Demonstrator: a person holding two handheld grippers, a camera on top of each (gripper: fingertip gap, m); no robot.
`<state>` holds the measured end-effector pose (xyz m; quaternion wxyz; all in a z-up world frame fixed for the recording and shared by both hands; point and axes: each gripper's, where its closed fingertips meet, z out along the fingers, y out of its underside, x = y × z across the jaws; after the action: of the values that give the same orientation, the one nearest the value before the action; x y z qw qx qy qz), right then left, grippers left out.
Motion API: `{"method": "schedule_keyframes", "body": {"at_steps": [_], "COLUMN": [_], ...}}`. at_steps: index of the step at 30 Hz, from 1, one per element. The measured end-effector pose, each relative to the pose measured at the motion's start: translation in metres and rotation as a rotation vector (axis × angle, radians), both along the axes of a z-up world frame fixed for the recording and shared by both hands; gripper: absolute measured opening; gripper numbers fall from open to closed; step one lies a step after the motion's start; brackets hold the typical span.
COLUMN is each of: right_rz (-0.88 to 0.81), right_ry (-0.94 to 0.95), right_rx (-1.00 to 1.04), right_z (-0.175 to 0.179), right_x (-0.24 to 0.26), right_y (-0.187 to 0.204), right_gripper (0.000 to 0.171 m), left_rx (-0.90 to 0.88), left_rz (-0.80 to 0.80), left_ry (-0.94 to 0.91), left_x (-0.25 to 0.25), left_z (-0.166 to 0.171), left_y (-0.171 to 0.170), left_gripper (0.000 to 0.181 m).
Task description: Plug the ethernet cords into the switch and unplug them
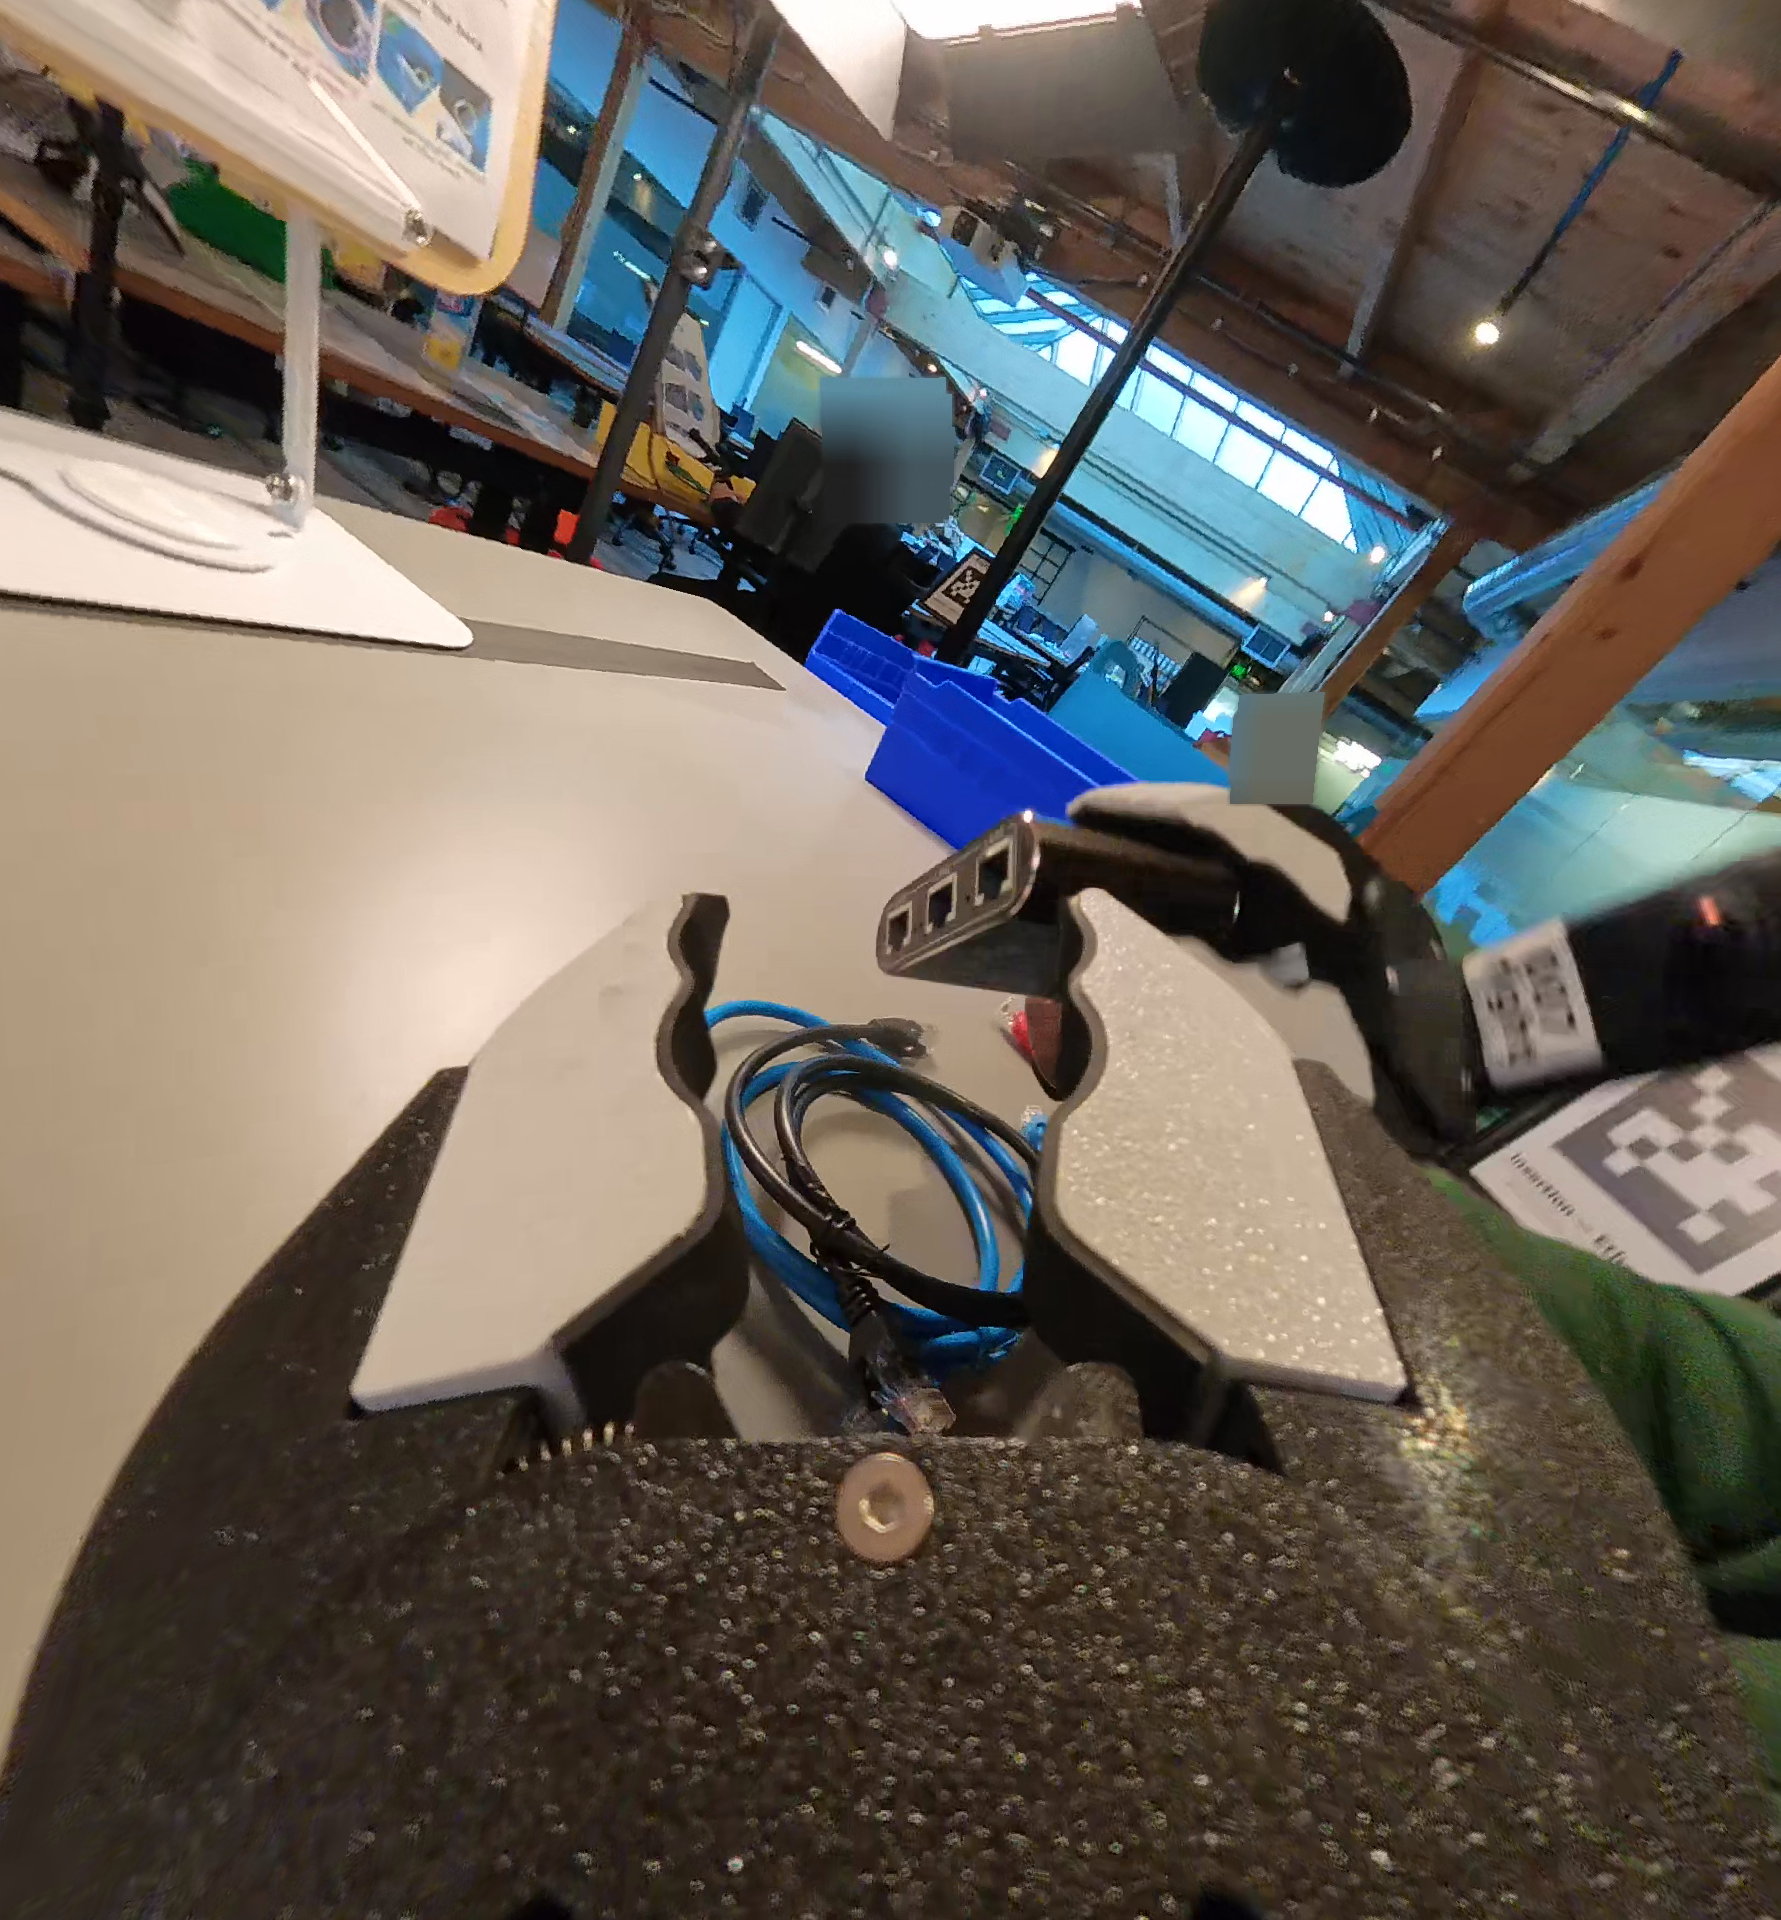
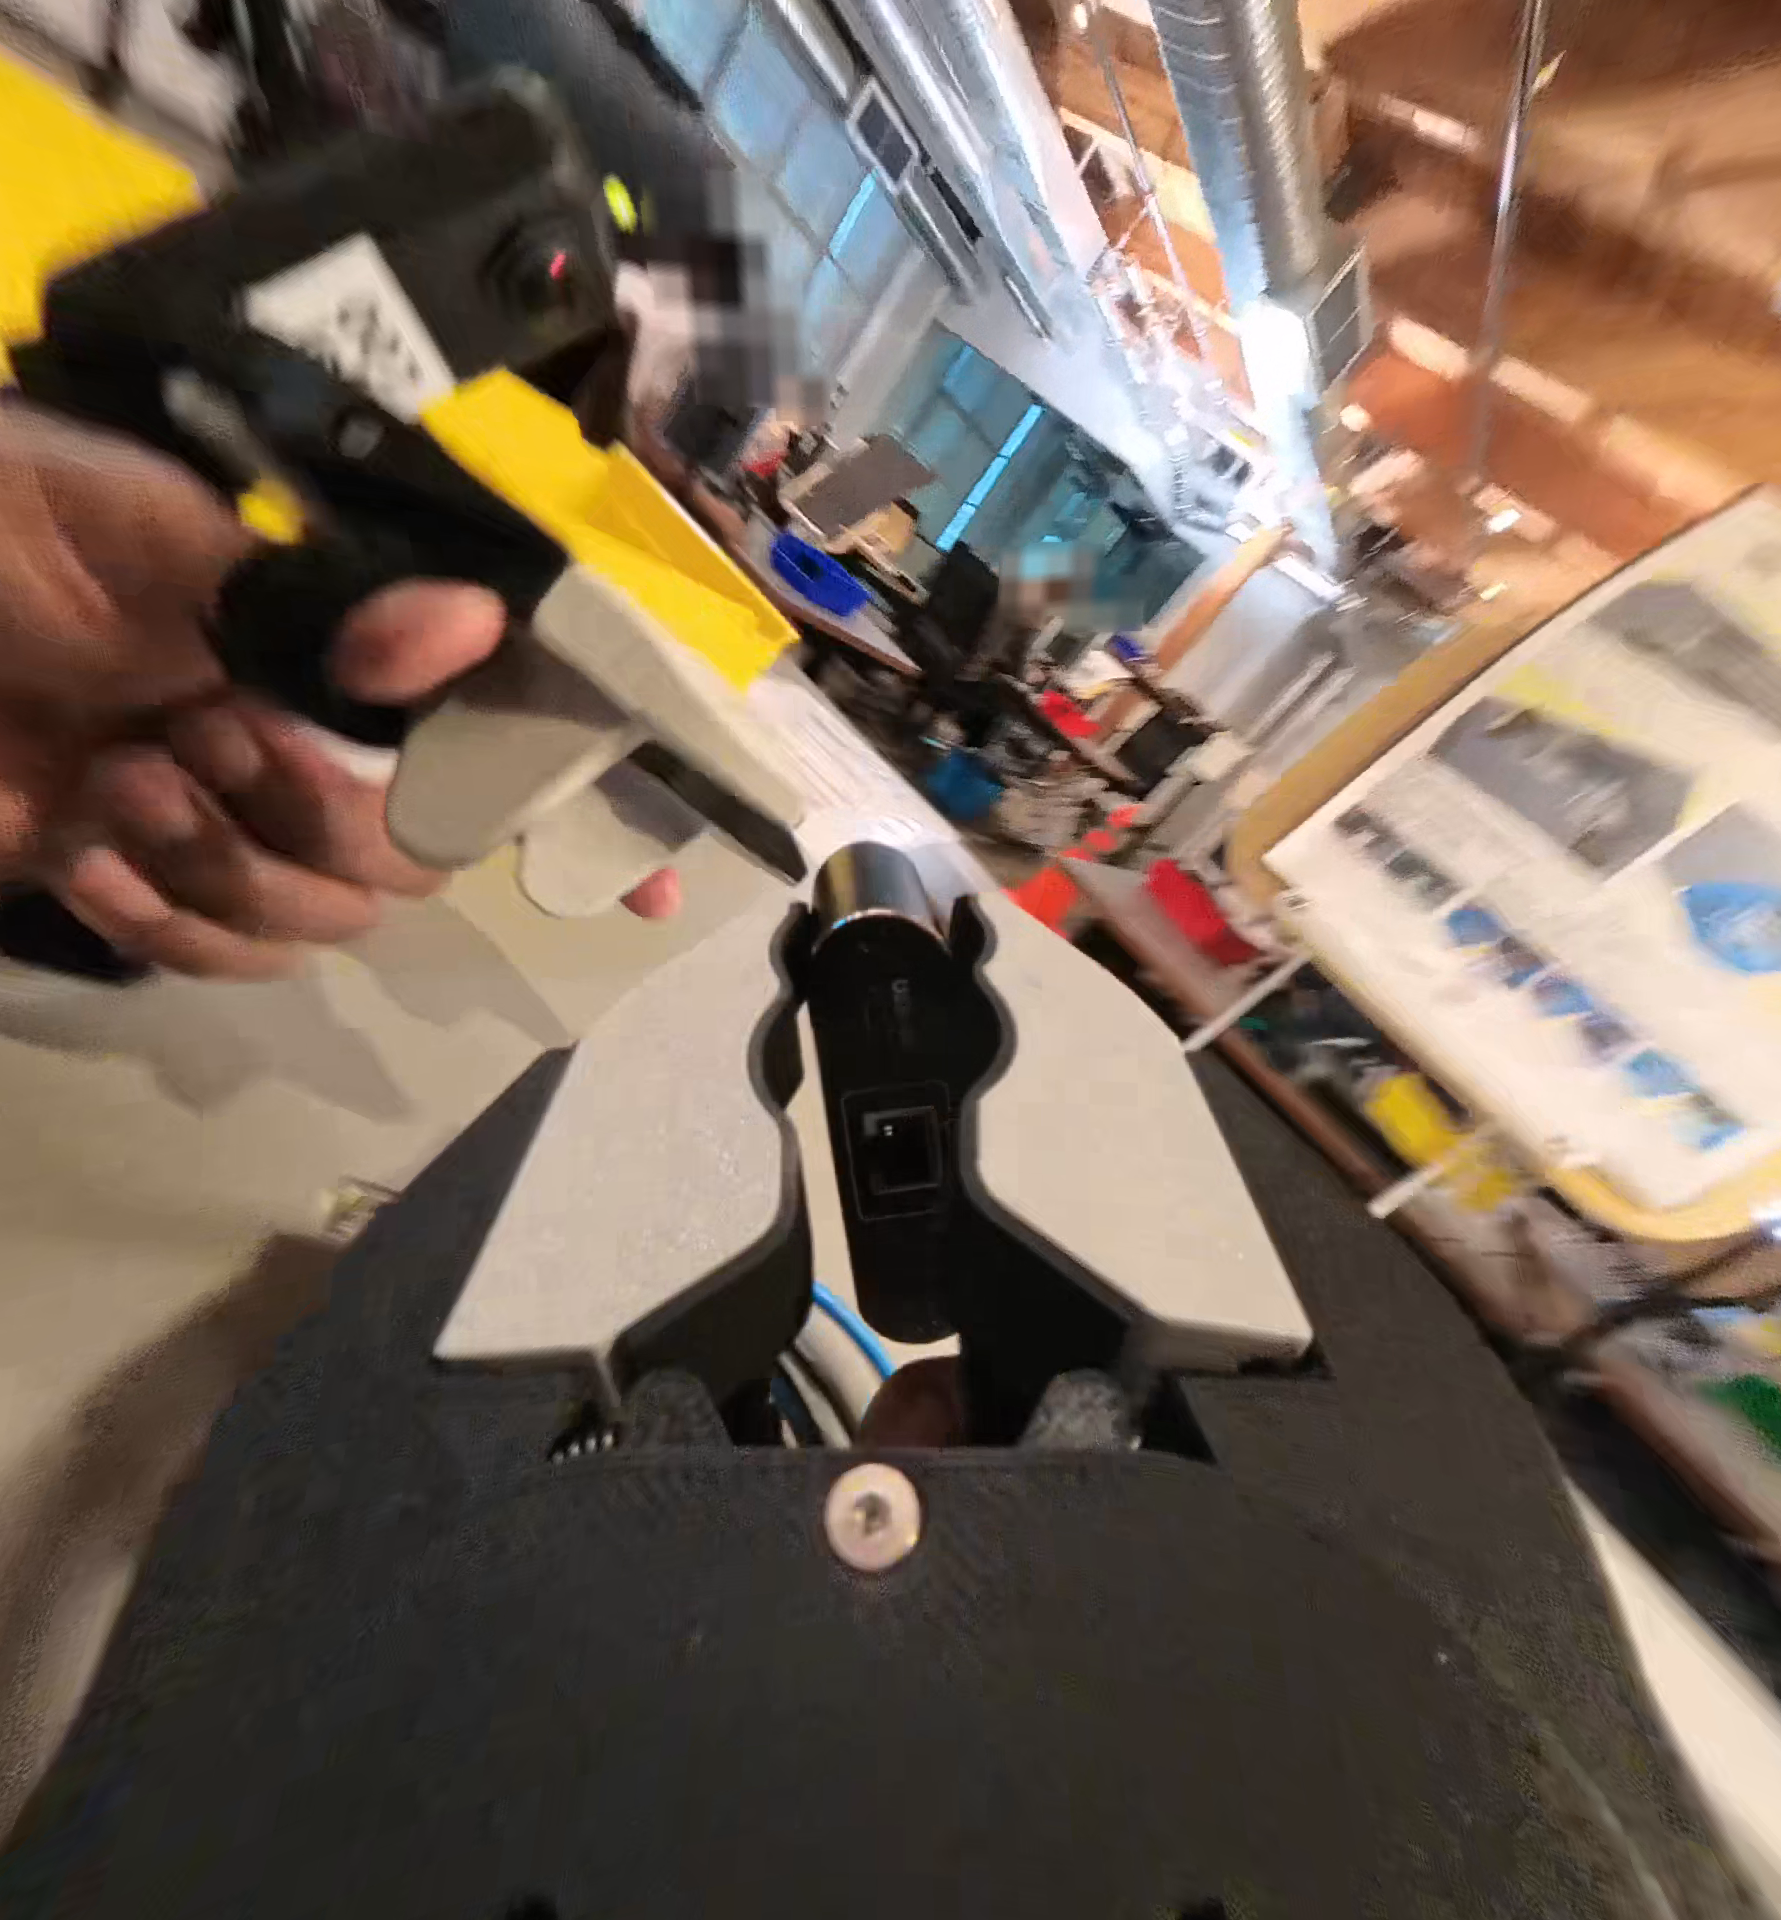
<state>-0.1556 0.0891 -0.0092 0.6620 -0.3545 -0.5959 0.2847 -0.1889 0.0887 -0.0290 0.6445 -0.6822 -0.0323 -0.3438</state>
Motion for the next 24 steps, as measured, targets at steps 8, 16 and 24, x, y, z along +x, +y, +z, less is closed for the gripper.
{"method": "schedule_keyframes", "body": {"at_steps": [8,16,24], "right_rz": [0.434,0.781,0.763], "right_ry": [0.220,0.328,0.287], "right_rx": [-0.619,-0.879,-0.905], "right_z": [0.046,0.070,0.059], "right_x": [0.037,0.058,0.049], "right_y": [0.000,-0.018,-0.018], "right_gripper": [0.026,0.026,0.026], "left_rx": [0.094,0.324,0.370], "left_rz": [-0.131,-0.295,-0.271], "left_ry": [0.139,0.244,0.314], "left_x": [0.048,0.102,0.098], "left_z": [0.003,0.020,0.026], "left_y": [0.004,-0.010,-0.015], "left_gripper": [0.065,0.062,0.027]}}
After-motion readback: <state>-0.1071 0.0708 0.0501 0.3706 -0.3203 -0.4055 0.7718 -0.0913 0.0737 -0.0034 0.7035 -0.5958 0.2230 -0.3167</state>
